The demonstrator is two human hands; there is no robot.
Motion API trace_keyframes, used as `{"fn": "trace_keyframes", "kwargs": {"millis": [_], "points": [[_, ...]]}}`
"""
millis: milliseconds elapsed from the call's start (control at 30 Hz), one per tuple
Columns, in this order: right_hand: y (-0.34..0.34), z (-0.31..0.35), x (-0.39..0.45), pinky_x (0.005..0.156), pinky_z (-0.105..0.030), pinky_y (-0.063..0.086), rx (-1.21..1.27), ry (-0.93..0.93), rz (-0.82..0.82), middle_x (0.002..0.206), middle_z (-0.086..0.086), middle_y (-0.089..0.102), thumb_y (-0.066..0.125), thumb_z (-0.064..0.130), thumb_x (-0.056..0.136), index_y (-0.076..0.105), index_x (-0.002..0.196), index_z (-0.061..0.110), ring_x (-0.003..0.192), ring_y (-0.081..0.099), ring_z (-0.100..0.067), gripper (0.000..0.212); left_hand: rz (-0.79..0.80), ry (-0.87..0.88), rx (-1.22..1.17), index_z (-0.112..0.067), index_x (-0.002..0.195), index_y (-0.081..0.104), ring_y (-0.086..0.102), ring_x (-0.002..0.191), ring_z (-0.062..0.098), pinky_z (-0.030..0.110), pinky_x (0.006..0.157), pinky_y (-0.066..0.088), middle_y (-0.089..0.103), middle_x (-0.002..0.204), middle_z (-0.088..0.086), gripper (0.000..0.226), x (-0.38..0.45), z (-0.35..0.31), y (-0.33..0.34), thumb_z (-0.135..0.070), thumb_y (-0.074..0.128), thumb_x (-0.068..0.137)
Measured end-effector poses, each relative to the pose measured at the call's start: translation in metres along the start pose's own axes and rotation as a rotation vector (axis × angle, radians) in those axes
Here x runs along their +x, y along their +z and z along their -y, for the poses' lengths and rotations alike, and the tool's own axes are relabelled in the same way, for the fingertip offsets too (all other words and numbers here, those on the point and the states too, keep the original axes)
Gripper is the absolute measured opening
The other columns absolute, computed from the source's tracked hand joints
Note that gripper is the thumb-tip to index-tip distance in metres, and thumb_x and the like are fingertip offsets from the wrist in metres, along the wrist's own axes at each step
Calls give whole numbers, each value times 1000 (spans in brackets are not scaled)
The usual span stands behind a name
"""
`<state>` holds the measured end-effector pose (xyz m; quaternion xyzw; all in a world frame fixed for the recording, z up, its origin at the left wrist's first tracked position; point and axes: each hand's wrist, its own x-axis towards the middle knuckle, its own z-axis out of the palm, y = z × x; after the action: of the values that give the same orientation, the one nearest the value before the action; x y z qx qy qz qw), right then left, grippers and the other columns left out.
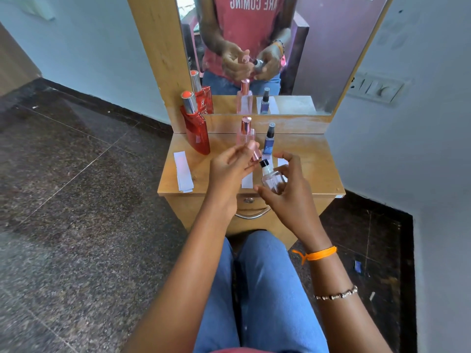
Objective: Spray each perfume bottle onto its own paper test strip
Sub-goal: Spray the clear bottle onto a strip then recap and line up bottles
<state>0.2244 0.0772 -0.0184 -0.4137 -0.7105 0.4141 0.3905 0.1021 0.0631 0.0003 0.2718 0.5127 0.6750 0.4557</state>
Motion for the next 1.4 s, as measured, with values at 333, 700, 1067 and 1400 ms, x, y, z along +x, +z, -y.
{"fn": "trace_keyframes", "kwargs": {"millis": [333, 700, 1067, 1400], "points": [[-2, -3, 2, 62, -27, 45, 2, -120, 27, 107, 10, 57, 63, 0, 83, 44, 134, 21, 65, 48, -2, 58, 127, -32, 194, -16, 96, 71, 65, 74, 2, 14, 65, 50, 72, 80, -9, 19, -13, 8, 7, -27, 57, 90], [-3, 6, 2, 82, -36, 54, 328, -5, -151, 101, 21, 60, 33, 24, 101, 51, 122, 34, 98, 59, -14, 29, 474, -123, 361, -36, 112, 61, 64, 93, 12, 32, 84, 56, 68, 95, -7, 36, -18, 21, 3, -11, 61, 86], [-19, 5, 7, 71, -14, 49, 373, 31, -180, 87, 5, 65, 68, 4, 82, 57, 102, 22, 87, 61, -8, 29, 297, 79, 621, -29, 111, 61, 63, 99, 8, 34, 86, 53, 69, 101, -11, 34, -16, 30, 4, -14, 67, 82], [-43, -8, 4, 83, -18, 51, 229, 80, 102, 95, 3, 70, 71, 4, 78, 65, 105, 14, 94, 65, -11, 30, 287, 13, 536, -22, 108, 42, 60, 92, 5, 16, 74, 49, 62, 120, 4, 42, -15, 33, 8, -15, 71, 79]]}}
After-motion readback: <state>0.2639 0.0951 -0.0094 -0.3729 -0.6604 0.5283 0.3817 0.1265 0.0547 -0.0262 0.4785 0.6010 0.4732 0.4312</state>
